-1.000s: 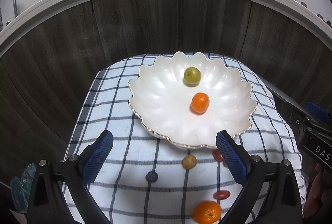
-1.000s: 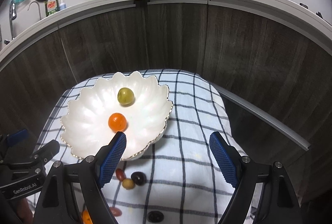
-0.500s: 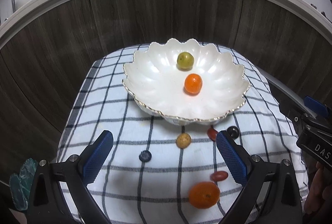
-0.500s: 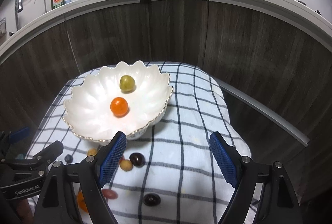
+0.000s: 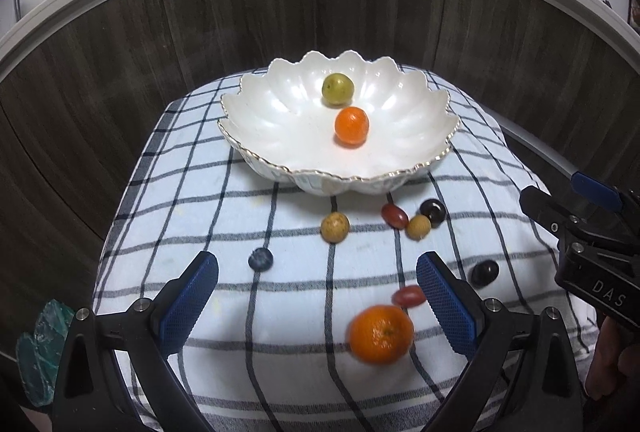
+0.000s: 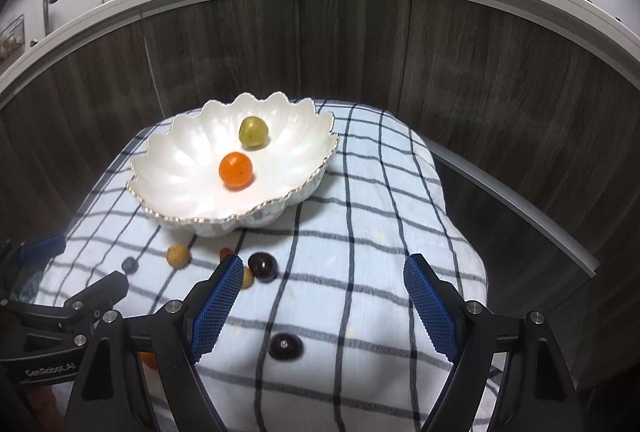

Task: Organize fruits
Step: 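Grasp the dark purple plum with the right tool while the left tool grasps the second tangerine, then lift and carry the plum and tangerine over the white bowl with both tools, then open the left tool to drop the tangerine while the right tool releases the plum, then withdraw both open tools from the bowl toward the loose fruits on the cloth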

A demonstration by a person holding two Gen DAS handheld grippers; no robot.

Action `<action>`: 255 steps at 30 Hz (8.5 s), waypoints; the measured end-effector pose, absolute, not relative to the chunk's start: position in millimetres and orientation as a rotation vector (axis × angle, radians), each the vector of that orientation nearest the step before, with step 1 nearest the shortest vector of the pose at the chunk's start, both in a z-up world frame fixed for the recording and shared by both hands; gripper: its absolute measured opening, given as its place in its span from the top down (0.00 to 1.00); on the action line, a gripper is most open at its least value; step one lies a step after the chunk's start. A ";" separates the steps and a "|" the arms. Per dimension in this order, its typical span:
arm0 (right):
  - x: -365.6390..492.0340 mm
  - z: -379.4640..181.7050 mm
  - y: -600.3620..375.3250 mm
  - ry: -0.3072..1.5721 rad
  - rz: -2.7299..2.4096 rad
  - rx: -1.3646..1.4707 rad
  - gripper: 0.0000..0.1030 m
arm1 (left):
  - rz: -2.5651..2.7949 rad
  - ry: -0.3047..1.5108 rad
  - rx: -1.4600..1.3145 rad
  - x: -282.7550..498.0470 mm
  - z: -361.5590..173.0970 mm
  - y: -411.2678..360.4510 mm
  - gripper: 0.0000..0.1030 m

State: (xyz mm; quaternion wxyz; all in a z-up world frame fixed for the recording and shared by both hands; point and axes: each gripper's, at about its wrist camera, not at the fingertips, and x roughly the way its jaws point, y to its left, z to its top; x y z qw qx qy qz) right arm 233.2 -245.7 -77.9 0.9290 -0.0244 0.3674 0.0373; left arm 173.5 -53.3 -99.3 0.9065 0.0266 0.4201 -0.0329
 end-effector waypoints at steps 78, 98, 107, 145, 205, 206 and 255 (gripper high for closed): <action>230.2 -161.9 -227.1 0.925 0.228 -0.071 0.72 | -0.251 0.969 0.121 154.4 -172.0 -84.0 0.56; 223.0 -138.1 -226.1 0.879 0.223 -0.060 0.72 | -0.228 0.913 0.105 153.6 -141.0 -76.5 0.56; 226.8 -119.3 -225.1 0.847 0.210 -0.051 0.72 | -0.199 0.889 0.084 161.2 -123.7 -67.1 0.56; 294.4 -56.1 -209.1 0.722 0.146 -0.036 0.72 | -0.116 0.828 0.043 242.5 -70.2 -31.4 0.56; 426.9 -93.5 -206.8 0.874 0.032 0.028 0.71 | -0.047 0.943 -0.011 365.8 -103.7 -10.0 0.56; 427.8 -93.5 -207.8 0.877 0.029 0.028 0.71 | -0.044 0.945 -0.011 366.2 -103.9 -10.1 0.55; 375.5 -19.6 -201.4 0.713 0.001 0.019 0.31 | 0.004 0.771 0.009 313.6 -31.3 4.9 0.12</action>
